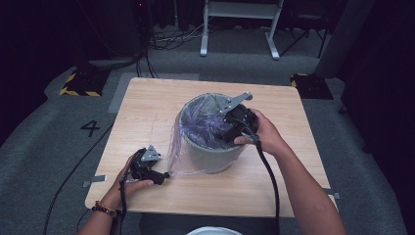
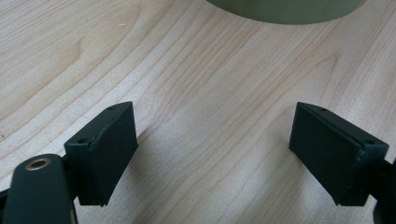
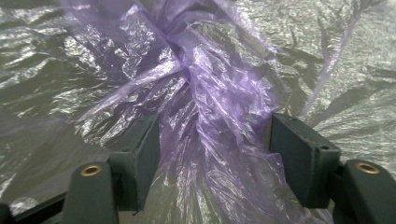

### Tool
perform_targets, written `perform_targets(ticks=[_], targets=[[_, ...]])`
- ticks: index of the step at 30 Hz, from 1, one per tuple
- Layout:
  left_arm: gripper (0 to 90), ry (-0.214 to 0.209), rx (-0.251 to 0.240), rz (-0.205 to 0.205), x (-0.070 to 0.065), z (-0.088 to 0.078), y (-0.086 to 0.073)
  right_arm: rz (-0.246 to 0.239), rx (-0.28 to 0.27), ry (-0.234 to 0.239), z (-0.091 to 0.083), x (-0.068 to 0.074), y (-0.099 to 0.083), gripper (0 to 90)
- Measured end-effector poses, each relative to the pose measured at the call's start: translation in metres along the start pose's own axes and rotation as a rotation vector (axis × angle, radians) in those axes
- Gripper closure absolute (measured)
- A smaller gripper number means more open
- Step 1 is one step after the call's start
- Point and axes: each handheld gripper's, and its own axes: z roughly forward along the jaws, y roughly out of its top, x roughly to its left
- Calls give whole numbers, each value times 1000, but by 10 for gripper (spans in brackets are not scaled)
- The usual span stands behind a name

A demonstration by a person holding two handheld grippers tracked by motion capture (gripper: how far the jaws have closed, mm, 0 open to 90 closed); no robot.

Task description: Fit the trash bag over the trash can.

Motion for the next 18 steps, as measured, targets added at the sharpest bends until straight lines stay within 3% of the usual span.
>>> perform_targets(ticks=[3, 6, 8, 12, 16, 18], targets=[[149, 0, -1, 1, 0, 0, 0, -9, -4, -1, -1, 1, 1, 304], [149, 0, 2, 4, 0, 0, 0, -20, -42, -26, -6, 3, 3, 309], [149, 0, 2, 4, 0, 0, 0, -32, -66, -40, -10, 3, 4, 404], [148, -1, 3, 5, 0, 0, 0, -43, -119, -22, -14, 3, 6, 537], [148, -2, 2, 4, 0, 0, 0, -59, -112, 22, -10, 3, 9, 642], [148, -3, 2, 3, 0, 0, 0, -55, -82, 35, -7, 2, 9, 679]])
